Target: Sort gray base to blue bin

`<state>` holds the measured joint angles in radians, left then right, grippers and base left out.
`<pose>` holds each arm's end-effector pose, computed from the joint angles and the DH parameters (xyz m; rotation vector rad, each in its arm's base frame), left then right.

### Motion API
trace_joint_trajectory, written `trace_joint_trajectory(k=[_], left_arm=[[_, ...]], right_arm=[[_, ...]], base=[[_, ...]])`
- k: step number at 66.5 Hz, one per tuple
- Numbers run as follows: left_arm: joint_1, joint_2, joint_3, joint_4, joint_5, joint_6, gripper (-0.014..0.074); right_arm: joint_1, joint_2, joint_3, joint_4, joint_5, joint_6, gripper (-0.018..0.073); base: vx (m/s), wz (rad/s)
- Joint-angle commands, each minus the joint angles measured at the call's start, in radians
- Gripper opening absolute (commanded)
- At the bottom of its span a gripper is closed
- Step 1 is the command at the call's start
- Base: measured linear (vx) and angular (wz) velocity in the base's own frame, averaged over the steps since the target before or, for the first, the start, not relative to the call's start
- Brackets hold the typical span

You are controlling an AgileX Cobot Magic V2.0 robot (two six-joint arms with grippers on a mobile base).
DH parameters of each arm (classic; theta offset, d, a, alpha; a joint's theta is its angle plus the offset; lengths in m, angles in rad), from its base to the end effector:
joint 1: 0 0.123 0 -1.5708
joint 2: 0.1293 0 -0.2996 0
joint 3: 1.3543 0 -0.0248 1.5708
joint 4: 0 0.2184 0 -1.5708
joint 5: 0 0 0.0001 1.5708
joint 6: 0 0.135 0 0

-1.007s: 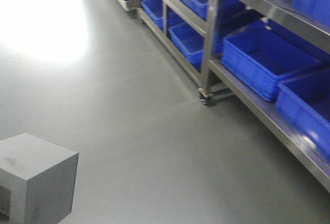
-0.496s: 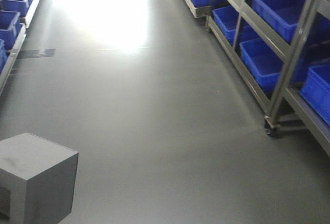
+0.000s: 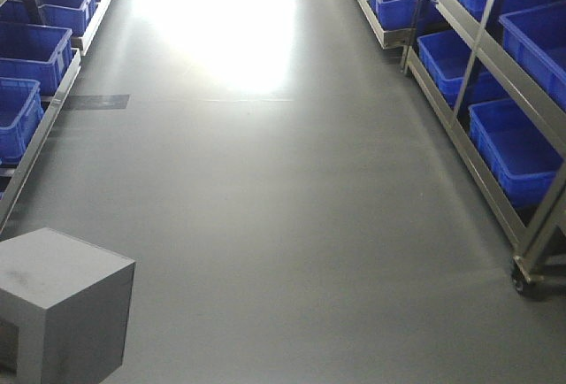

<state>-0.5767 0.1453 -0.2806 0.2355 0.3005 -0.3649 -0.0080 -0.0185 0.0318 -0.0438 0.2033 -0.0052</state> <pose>0.0499 -0.0213 0.2671 0.3082 1.6348 -0.4895 0.0521 -0.0016 0.1795 -0.0275 1.7000 -0.0494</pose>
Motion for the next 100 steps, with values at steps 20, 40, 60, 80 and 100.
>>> trace_joint_trajectory(k=[20, 40, 60, 80, 100], left_arm=[[-0.005, 0.005, -0.030, -0.003, -0.110, -0.004, -0.0007], [-0.005, 0.005, -0.030, -0.003, -0.110, -0.004, -0.0007], [-0.005, 0.005, -0.030, -0.003, -0.110, -0.004, -0.0007], [-0.005, 0.005, -0.030, -0.003, -0.110, -0.004, -0.0007], [-0.005, 0.005, -0.030, -0.003, -0.110, -0.004, -0.0007]], right_arm=[[0.003, -0.008, 0.005, -0.009, -0.077, -0.007, -0.0005], [0.003, -0.008, 0.005, -0.009, -0.077, -0.007, -0.0005], [0.003, -0.008, 0.005, -0.009, -0.077, -0.007, -0.0005], [0.003, -0.008, 0.005, -0.009, -0.078, -0.007, -0.0005], [0.003, -0.008, 0.005, -0.009, -0.080, -0.007, -0.0005]], base=[[0.46, 0.06], [0.48, 0.04], [0.50, 0.05], [0.49, 0.04], [0.48, -0.02]])
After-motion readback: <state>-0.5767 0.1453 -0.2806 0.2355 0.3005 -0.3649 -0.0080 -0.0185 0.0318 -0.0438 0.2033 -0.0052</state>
